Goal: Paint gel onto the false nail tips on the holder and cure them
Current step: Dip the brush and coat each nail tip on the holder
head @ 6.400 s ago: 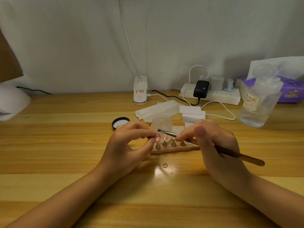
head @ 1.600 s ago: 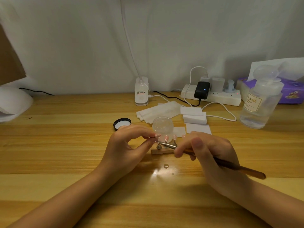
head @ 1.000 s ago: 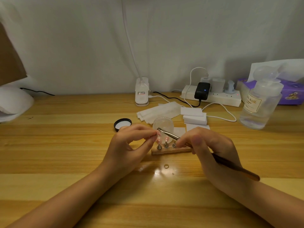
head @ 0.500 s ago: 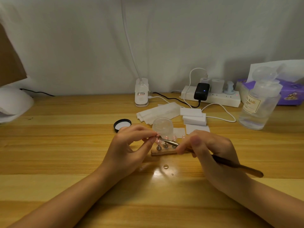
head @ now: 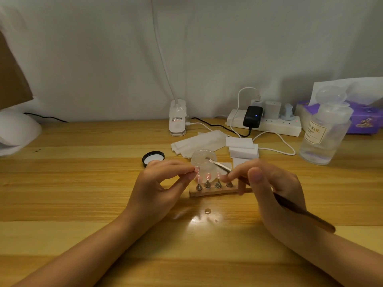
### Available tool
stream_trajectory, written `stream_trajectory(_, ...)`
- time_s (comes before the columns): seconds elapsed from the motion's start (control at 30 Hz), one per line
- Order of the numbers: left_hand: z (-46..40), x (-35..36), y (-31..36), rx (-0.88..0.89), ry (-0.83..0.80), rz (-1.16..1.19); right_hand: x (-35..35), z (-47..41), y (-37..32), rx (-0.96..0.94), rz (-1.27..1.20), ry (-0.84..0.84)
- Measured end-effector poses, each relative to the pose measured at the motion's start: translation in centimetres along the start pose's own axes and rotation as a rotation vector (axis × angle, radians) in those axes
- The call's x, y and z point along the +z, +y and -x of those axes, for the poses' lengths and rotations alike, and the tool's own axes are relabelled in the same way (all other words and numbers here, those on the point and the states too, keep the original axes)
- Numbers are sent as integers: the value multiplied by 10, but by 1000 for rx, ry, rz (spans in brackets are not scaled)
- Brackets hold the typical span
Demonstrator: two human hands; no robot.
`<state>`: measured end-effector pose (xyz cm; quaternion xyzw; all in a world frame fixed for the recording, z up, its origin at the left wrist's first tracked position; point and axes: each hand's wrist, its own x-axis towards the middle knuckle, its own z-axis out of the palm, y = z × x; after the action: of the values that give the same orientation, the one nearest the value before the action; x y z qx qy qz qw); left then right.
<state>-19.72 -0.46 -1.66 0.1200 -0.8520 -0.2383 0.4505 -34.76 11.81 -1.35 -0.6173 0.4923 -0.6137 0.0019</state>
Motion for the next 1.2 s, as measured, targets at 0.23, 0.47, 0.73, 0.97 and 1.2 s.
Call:
stream_trajectory(0.23, 0, 0, 2, 141, -24, -16, 3, -2, 1, -48, 167, -95)
stream_trajectory(0.47, 1, 2, 5, 145, -80, 10, 7, -1, 3, -69, 205, -148)
stream_trajectory(0.73, 1, 4, 7, 115, -106, 33, 8, -2, 6, -115, 168, -155)
stream_trajectory(0.97, 0, -1, 11, 42, -104, 25, 1, -5, 6, -90, 173, -94)
stream_trajectory(1.2, 0, -5, 1, -189, -114, -24, -35, -21, 16, 38, 293, -99)
